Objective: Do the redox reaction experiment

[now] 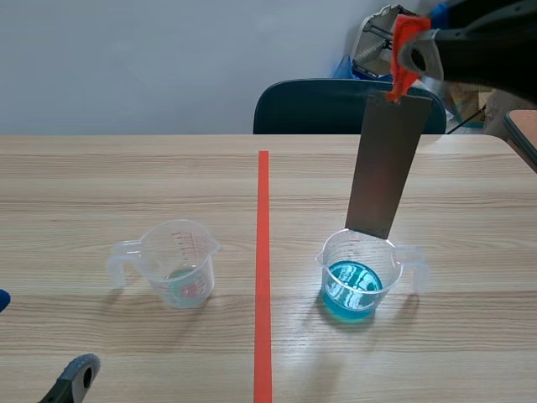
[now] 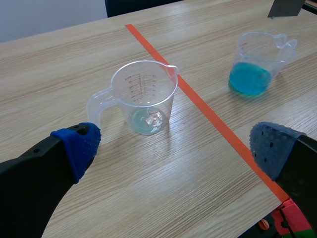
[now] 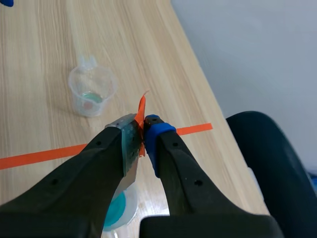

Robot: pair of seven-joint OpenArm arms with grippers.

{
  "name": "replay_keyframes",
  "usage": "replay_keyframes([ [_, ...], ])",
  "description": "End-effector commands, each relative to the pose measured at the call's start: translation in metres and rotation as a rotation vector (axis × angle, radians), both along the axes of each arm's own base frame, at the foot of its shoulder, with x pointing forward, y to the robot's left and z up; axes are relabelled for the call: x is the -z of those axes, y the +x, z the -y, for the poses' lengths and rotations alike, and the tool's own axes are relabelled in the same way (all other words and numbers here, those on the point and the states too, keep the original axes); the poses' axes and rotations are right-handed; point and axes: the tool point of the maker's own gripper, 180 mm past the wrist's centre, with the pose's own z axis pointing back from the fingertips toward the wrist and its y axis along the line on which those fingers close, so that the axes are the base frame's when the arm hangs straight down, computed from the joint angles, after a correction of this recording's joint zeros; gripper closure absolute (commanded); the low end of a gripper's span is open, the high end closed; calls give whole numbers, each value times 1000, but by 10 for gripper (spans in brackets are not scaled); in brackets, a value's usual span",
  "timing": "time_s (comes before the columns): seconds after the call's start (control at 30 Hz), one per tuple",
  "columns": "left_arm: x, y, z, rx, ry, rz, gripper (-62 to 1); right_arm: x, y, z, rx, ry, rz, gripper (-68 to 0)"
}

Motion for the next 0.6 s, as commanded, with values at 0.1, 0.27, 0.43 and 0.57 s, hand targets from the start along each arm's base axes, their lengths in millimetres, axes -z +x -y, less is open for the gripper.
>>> replay_keyframes([
  [0.1, -11, 5, 4, 0, -20, 40, -623, -18, 1, -7, -27, 32, 54, -8],
  [0.27, -11, 5, 4, 0, -20, 40, -623, -16, 0, -20, -66, 36, 50, -8],
  [0.43, -11, 5, 4, 0, -20, 40, -623, -14, -4, -39, -120, 45, 44, -8],
  [0.57, -11, 5, 4, 0, -20, 40, -623, -13, -7, -57, -175, 38, 43, -8],
])
